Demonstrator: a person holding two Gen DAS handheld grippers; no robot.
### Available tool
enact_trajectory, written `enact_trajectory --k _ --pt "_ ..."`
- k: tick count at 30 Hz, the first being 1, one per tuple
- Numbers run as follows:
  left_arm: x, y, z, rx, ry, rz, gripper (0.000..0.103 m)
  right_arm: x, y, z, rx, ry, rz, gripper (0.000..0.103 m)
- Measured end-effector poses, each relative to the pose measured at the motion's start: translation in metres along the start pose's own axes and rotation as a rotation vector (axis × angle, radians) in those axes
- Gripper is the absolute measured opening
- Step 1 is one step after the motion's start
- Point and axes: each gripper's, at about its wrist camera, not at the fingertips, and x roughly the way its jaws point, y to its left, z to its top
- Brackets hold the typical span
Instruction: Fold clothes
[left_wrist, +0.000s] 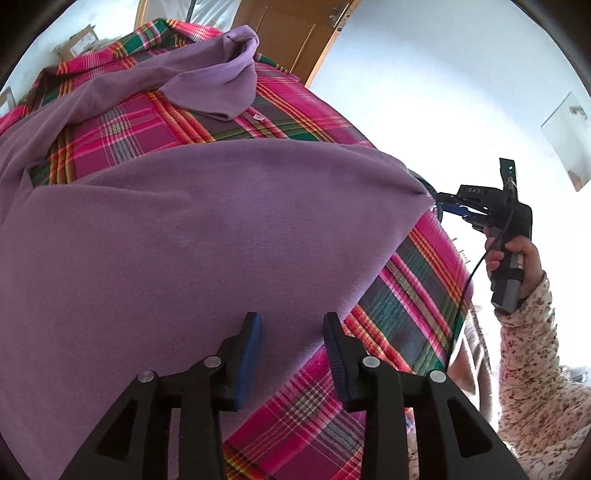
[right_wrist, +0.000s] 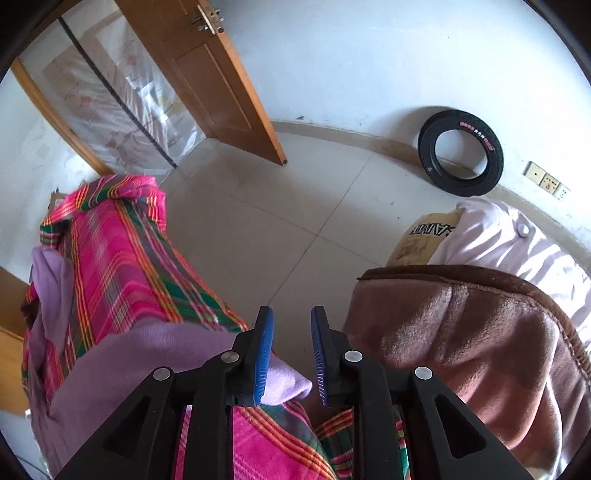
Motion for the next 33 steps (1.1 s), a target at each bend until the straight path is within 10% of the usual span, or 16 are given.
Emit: enact_trajectory --k 18,21,33 --pt "0.016 -0.038 -0.005 0.173 -0.021 0.18 0.031 -0.019 0.033 -0.046 -0.149 -0.009 0.262 0.029" --pt "0.01 -0.031 -0.002 0.145 -0.032 0.16 0.008 -0.018 0.031 -0.046 -0.113 -0.008 0.302 0.029" --pt "-0.053 -0.019 0.011 0.066 -0.211 0.045 0.005 -0.041 0.02 -0.063 0.012 -0.015 0.47 0.029"
